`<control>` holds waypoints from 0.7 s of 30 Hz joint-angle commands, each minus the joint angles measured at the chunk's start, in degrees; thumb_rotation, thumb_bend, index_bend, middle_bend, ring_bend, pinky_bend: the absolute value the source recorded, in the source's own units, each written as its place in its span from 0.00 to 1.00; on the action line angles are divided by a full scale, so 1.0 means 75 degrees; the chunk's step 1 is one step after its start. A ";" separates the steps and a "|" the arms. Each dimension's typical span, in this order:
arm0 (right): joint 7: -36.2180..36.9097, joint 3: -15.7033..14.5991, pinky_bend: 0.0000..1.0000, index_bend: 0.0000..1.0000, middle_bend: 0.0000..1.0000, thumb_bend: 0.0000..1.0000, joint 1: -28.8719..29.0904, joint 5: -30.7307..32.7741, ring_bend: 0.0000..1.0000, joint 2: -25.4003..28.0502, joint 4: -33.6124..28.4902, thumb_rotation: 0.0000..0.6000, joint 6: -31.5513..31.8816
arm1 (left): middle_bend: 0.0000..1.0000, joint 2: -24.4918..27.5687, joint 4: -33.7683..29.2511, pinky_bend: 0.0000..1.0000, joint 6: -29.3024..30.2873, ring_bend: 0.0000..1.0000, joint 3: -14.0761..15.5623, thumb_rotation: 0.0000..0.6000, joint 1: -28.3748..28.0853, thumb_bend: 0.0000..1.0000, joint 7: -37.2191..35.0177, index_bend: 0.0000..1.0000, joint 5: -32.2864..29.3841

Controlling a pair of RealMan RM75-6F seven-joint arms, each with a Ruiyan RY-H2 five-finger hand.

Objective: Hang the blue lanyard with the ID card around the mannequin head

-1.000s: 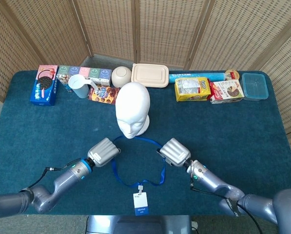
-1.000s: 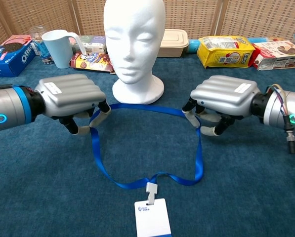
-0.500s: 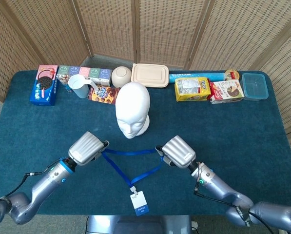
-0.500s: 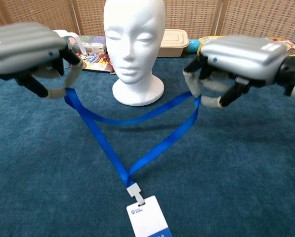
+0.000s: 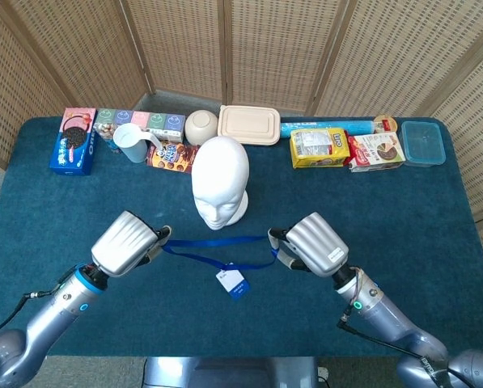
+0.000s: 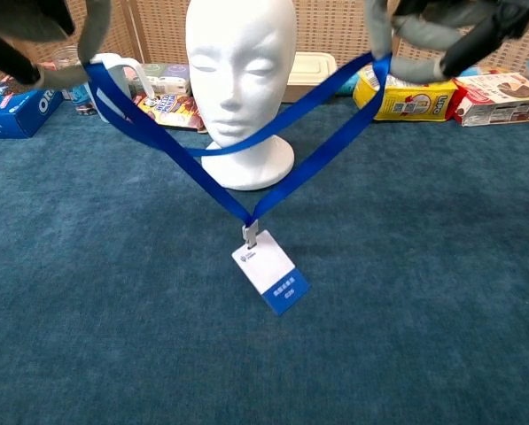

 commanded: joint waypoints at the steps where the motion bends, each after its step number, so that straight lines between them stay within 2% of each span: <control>1: 0.0188 0.0134 1.00 0.77 0.88 0.47 -0.0072 0.0060 1.00 0.0248 -0.0264 1.00 0.0083 | 1.00 0.0184 -0.0243 1.00 0.0088 1.00 -0.0155 1.00 0.0049 0.45 0.0032 0.63 0.0017; 11: 0.0749 0.0672 1.00 0.77 0.88 0.47 -0.0062 0.0481 1.00 0.1149 -0.1158 1.00 -0.0002 | 1.00 0.0812 -0.0884 1.00 0.0267 1.00 -0.0615 1.00 0.0149 0.45 0.0044 0.63 -0.0117; 21: 0.0951 0.1197 1.00 0.77 0.89 0.47 0.0116 0.0968 1.00 0.1712 -0.1605 1.00 -0.0246 | 1.00 0.1360 -0.1274 1.00 0.0430 1.00 -0.1064 1.00 0.0242 0.45 -0.0051 0.63 -0.0315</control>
